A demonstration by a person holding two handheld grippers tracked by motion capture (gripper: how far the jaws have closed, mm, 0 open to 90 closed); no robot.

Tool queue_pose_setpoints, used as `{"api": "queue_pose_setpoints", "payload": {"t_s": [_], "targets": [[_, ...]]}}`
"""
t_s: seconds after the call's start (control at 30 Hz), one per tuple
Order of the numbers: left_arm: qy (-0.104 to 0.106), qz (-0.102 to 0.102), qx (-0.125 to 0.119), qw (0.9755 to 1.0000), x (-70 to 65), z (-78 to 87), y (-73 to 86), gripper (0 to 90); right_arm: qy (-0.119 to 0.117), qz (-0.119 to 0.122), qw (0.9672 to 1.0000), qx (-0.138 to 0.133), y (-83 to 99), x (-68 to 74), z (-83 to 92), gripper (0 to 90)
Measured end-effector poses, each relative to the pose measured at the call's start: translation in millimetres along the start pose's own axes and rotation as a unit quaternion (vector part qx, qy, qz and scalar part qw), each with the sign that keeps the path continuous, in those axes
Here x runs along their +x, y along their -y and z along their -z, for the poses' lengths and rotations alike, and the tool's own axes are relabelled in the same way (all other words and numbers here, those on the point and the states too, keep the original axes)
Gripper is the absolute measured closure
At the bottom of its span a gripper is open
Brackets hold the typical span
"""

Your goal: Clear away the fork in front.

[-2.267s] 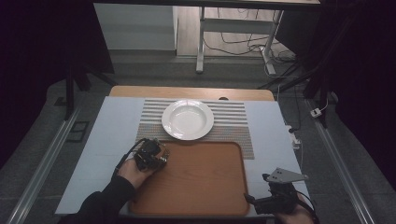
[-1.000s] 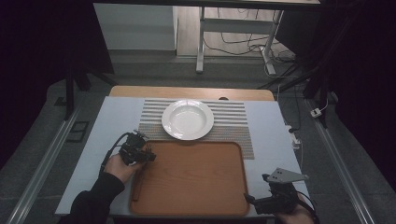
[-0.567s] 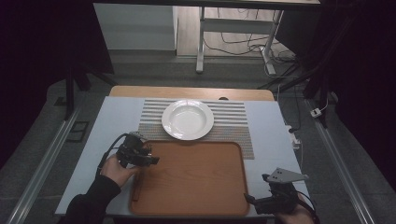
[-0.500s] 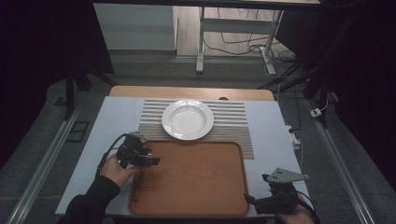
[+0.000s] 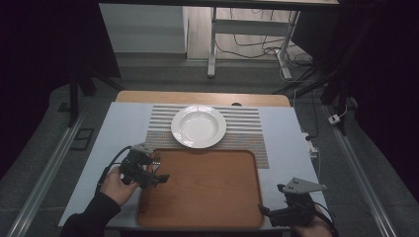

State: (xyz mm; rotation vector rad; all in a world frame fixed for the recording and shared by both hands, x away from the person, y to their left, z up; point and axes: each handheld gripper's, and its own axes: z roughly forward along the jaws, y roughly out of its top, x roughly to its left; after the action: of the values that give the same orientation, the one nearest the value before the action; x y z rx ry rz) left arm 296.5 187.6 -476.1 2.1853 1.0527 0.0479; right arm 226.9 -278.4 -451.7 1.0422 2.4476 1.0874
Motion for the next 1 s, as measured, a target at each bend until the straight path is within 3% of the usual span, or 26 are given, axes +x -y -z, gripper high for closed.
{"api": "queue_pose_setpoints", "payload": {"t_s": [0.2, 0.57, 1.0], "targets": [[0.011, 0.001, -0.021, 0.9997, -3.7, 13.9, 9.1, 1.2, 0.0, -0.001, 1.0, -0.001, 0.1, -0.2, 0.3, 4.6], [0.011, 0.004, -0.047, 0.9988, -11.0, 35.7, 32.0, 0.5, -0.003, -0.005, 1.0, -0.001, 0.0, -0.8, 0.2, 4.6], [0.016, 0.035, -0.081, 0.996, -9.1, 60.6, 63.4, 0.0, -0.003, -0.006, 1.0, 0.001, -0.2, -0.8, -0.3, 4.6]]}}
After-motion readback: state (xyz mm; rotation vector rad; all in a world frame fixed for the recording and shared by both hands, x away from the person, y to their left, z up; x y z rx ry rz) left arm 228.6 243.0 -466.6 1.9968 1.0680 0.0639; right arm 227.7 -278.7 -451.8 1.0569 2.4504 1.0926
